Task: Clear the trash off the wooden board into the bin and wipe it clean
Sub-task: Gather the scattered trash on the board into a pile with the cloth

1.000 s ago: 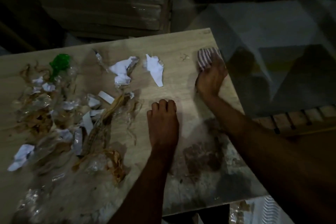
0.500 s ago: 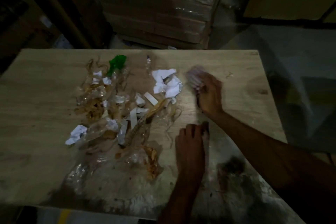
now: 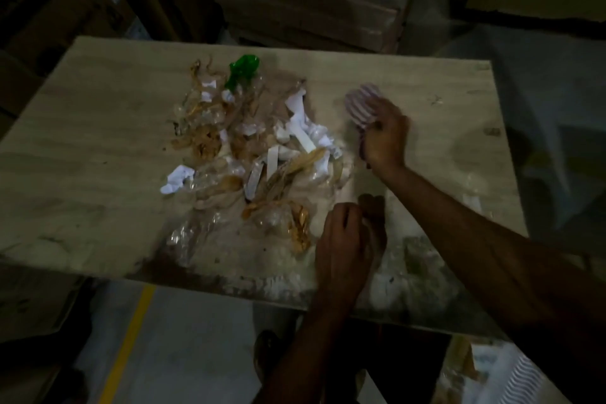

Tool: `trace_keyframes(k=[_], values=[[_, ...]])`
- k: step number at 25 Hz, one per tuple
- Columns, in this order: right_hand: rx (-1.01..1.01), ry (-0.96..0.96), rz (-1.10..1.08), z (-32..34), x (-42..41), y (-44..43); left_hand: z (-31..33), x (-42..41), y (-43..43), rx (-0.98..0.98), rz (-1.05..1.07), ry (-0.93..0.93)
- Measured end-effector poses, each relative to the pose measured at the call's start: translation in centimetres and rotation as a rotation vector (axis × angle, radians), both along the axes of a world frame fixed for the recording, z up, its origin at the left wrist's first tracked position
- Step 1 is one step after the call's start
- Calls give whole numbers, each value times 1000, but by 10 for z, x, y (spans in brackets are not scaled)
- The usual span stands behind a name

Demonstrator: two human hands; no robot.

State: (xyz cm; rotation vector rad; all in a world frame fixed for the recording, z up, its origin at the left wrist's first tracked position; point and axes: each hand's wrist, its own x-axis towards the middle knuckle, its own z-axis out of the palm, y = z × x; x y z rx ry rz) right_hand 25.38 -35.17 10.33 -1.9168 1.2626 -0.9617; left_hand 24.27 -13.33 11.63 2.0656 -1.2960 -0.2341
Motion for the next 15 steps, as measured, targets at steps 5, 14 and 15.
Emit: trace_keyframes(k=[5,14,15], values=[[128,186,106,-10,-35,88,8,8,68,-92,44,-56],[89,43,-273,33,-7,232,34,85,116,-141,272,-43],[162,109,-305,28,-3,266,31,95,123,-146,281,-28]])
